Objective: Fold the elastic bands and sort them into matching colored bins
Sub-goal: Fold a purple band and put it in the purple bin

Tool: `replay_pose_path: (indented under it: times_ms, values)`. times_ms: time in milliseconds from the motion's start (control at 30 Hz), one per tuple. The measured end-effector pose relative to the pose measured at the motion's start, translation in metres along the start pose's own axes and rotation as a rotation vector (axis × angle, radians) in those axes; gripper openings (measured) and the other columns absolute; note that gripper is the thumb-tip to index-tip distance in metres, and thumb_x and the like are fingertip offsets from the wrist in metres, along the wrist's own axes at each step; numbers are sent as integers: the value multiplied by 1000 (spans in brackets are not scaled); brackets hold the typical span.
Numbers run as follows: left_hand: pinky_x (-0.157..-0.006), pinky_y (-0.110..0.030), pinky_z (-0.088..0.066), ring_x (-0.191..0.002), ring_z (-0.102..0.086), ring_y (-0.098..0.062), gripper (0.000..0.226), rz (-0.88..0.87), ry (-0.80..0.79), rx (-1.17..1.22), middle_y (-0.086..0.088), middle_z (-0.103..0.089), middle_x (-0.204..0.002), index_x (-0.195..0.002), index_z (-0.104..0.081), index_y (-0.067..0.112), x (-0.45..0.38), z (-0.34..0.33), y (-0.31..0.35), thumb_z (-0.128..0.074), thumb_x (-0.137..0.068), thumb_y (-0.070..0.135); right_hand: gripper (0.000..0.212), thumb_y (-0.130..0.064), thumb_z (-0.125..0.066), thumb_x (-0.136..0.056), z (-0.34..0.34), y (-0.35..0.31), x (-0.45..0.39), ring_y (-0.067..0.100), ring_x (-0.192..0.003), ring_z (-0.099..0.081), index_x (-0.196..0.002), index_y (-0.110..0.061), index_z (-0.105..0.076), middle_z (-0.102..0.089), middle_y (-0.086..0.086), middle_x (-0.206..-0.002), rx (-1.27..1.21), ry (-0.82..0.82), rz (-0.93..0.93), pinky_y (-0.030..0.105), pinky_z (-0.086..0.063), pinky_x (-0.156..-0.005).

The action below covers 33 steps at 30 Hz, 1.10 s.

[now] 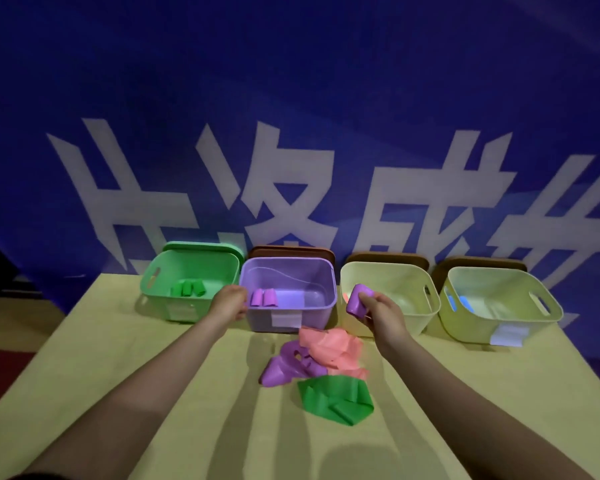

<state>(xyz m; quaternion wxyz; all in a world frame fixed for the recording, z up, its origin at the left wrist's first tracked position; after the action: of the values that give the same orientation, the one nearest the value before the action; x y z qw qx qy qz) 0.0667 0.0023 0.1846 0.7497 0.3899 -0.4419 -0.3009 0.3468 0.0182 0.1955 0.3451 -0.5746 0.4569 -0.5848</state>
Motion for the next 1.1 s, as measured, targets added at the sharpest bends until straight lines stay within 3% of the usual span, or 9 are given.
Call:
replay_pose_path:
  times_ms: [133, 267, 400, 500, 700, 800, 933, 1100]
  values:
    - [-58, -27, -41, -62, -47, -19, 17, -25, 57, -85, -7, -52, -70, -79, -55, 12, -26, 23, -15, -46, -94, 11, 16, -8, -64, -89, -41, 10, -18, 20, -70, -52, -73, -10, -62, -57, 8, -72, 56, -35, 8, 31, -47, -68]
    - [-82, -36, -54, -88, -62, -28, 9, -99, 53, -237, -13, -64, -98, -96, -59, 16, -58, 36, -19, -50, -92, 17, 13, -13, -70, -85, -80, 29, -48, 22, -75, -54, -73, -11, -65, -61, 10, -78, 184, -36, 6, 31, -45, -68]
    - [-85, -29, -47, -105, -60, -27, 27, -177, 1, -453, -10, -64, -117, -116, -62, 10, -95, 39, -18, -52, -92, 18, 11, -19, -70, -86, -112, 47, -83, 24, -75, -55, -79, -12, -67, -63, 10, -79, 311, -53, -76, 29, -46, -64]
    - [-83, -28, -45, -104, -60, -25, 31, -224, -11, -560, -8, -63, -118, -119, -62, 11, -127, 33, -17, -51, -91, 19, 19, -14, -72, -84, -132, 61, -113, 24, -68, -52, -66, -13, -63, -59, 10, -66, 442, -1, -69, 36, -49, -68]
    - [-78, -38, -52, -97, -58, -24, 31, -394, 62, -761, -6, -57, -113, -119, -62, 15, -179, 14, -14, -49, -93, 27, 17, -14, -70, -82, -161, 86, -177, 19, -62, -49, -68, -5, -68, -58, 11, -66, 680, -82, -137, 28, -40, -60]
    - [-77, -36, -49, -106, -51, -23, 33, -450, 104, -812, -6, -53, -113, -123, -58, 15, -189, 8, -19, -48, -95, 28, 32, -16, -73, -80, -170, 102, -205, 20, -61, -48, -51, -13, -58, -55, 5, -56, 756, -128, -149, 31, -43, -64]
    - [-75, -37, -45, -110, -48, -26, 33, -498, 149, -767, -9, -52, -112, -124, -56, 13, -194, 3, -31, -49, -96, 27, 37, -18, -72, -82, -187, 114, -229, 22, -65, -51, -49, -15, -54, -53, 3, -52, 833, -182, -169, 31, -42, -67]
    - [-70, -34, -43, -106, -50, -26, 30, -523, 165, -733, -10, -52, -110, -122, -58, 11, -197, 1, -37, -51, -96, 24, 35, -21, -64, -89, -199, 124, -241, 21, -78, -52, -57, -21, -49, -57, 9, -78, 878, -237, -231, 30, -45, -77]
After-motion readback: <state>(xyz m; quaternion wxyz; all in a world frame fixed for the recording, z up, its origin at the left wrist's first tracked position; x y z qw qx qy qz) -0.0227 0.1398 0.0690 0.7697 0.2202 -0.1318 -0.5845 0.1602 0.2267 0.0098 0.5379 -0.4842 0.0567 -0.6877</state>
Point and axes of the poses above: each hand's wrist, its own x-axis away from the middle knuckle, its own z-axis out of the back of the hand, y = z × x, the point moved 2 cm from there along -x, towards the middle knuckle
